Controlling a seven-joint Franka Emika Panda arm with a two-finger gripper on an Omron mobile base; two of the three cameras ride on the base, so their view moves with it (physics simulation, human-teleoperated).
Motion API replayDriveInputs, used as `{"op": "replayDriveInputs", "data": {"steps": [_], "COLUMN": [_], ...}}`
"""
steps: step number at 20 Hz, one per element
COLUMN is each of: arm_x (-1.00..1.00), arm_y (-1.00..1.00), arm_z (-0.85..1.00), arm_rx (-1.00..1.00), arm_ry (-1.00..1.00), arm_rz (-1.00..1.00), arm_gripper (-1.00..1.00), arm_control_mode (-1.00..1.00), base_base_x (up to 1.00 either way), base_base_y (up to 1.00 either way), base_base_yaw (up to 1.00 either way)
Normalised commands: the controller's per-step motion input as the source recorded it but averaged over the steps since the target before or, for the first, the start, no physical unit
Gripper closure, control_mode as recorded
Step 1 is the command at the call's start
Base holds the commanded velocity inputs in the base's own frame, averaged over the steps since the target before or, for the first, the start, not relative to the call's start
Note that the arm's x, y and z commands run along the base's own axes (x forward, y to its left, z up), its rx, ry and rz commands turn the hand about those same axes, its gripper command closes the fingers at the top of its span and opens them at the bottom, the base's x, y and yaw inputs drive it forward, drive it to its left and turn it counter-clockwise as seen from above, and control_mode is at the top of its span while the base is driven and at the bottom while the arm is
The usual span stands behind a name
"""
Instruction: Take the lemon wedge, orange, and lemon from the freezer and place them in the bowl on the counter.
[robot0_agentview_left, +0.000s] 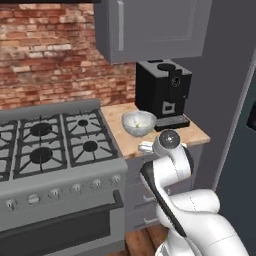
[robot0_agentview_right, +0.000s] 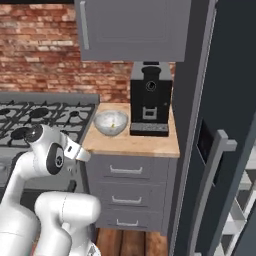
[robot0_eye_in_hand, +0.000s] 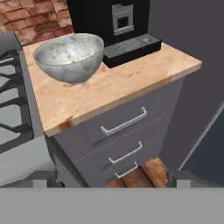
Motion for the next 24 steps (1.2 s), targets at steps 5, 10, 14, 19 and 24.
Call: {"op": "replayDriveInputs", "data": {"steps": [5,10,14,19,24], "arm_x": [0.0,0.0,0.0,0.0,0.0], "arm_y": [0.0,0.0,0.0,0.0,0.0], "arm_z": [0.0,0.0,0.0,0.0,0.0], "arm_rx": [0.0,0.0,0.0,0.0,0.0], "arm_ry": [0.0,0.0,0.0,0.0,0.0], "arm_rz": [0.0,0.0,0.0,0.0,0.0], "arm_gripper": [-1.0,-1.0,-1.0,-1.0,-1.0], "arm_control_mode": [1.0,1.0,1.0,1.0,1.0], "base_base_x": [-1.0,-1.0,-1.0,-0.88,-0.57], "base_base_y": [0.0,0.0,-0.11,-0.84,-1.0], "base_base_yaw": [0.0,0.0,0.0,0.0,0.0]}}
